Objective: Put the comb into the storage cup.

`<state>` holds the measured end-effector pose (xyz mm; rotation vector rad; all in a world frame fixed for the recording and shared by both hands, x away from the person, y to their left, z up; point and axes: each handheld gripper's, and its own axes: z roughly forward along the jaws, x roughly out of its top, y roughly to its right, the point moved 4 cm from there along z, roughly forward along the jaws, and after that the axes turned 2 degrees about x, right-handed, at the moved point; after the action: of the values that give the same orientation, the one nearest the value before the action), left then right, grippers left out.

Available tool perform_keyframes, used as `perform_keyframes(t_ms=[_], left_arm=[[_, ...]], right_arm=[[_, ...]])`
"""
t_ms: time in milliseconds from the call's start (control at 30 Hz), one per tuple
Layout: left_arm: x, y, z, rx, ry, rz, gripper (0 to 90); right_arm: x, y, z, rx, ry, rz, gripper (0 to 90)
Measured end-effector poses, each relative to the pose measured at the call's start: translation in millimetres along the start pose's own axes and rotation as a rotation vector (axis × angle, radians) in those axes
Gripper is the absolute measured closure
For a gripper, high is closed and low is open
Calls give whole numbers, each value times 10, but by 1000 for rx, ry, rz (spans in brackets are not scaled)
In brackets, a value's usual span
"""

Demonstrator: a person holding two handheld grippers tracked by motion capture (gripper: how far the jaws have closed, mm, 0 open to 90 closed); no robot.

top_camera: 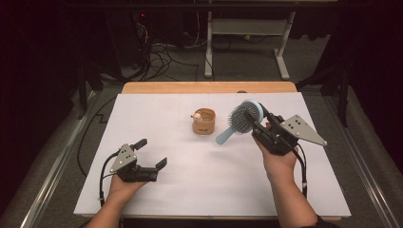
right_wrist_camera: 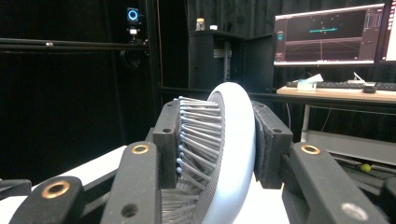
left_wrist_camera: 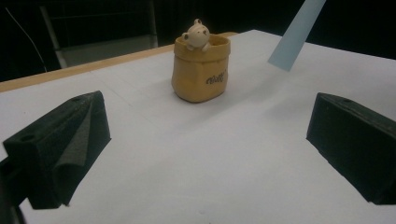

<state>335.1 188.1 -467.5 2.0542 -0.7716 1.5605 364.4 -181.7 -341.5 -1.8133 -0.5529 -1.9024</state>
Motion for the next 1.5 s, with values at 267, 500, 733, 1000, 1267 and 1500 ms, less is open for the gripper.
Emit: perform_keyframes(t_ms=[267, 500, 733, 1000, 1267, 1500], left_arm=[[-2, 6, 0, -2, -2, 6, 4], [3, 13, -5, -6, 4, 10, 4], [6, 16, -10, -6, 6, 14, 4], [3, 26, -4, -12, 4, 16, 4], [2, 25, -3, -9, 2, 16, 4], [4, 27, 2, -7, -5, 20, 4]], right_arm=[[106, 8, 13, -4, 19, -7, 614], [200, 18, 35, -11, 34, -15, 614], [285, 9, 77, -13, 47, -22, 614], [347, 10, 150, -16, 54, -26, 614], [367, -6, 243, -17, 53, -28, 614], [374, -34, 362, -14, 49, -35, 613]])
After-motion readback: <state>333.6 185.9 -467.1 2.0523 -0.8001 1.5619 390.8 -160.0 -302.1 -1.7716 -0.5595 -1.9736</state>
